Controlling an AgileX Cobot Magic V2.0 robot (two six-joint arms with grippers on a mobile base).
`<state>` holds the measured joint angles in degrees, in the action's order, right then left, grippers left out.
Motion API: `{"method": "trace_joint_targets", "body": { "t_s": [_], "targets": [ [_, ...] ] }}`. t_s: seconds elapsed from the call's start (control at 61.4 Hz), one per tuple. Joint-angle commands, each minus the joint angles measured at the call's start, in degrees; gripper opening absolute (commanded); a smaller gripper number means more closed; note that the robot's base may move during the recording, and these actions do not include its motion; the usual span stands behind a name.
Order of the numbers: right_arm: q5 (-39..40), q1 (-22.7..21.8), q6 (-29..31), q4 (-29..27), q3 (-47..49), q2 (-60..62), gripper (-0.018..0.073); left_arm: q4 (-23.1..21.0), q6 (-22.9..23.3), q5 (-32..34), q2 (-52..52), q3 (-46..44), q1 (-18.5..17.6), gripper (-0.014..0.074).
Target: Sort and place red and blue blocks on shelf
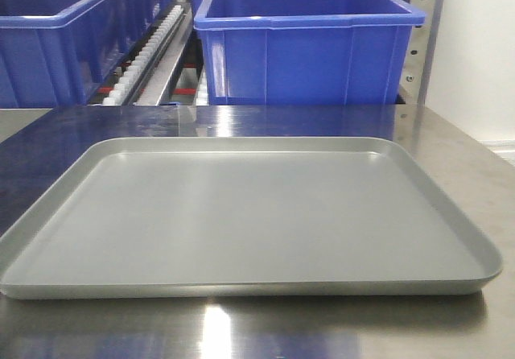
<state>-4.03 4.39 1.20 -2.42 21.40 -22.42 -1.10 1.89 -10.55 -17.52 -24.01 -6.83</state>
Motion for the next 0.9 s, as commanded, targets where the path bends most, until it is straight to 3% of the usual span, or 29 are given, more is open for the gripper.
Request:
{"method": "trace_joint_targets", "body": {
  "t_s": [0.0,0.879],
  "targets": [
    [5.04,-0.36,0.5,-0.09,1.68,-0.21,0.0068,-0.04,-0.04,5.03,-0.48,-1.58,0.17,0.0123],
    [5.04,-0.36,0.5,-0.09,1.68,-0.21,0.0068,-0.04,-0.04,5.03,-0.48,-1.58,0.17,0.0123]
  ]
}}
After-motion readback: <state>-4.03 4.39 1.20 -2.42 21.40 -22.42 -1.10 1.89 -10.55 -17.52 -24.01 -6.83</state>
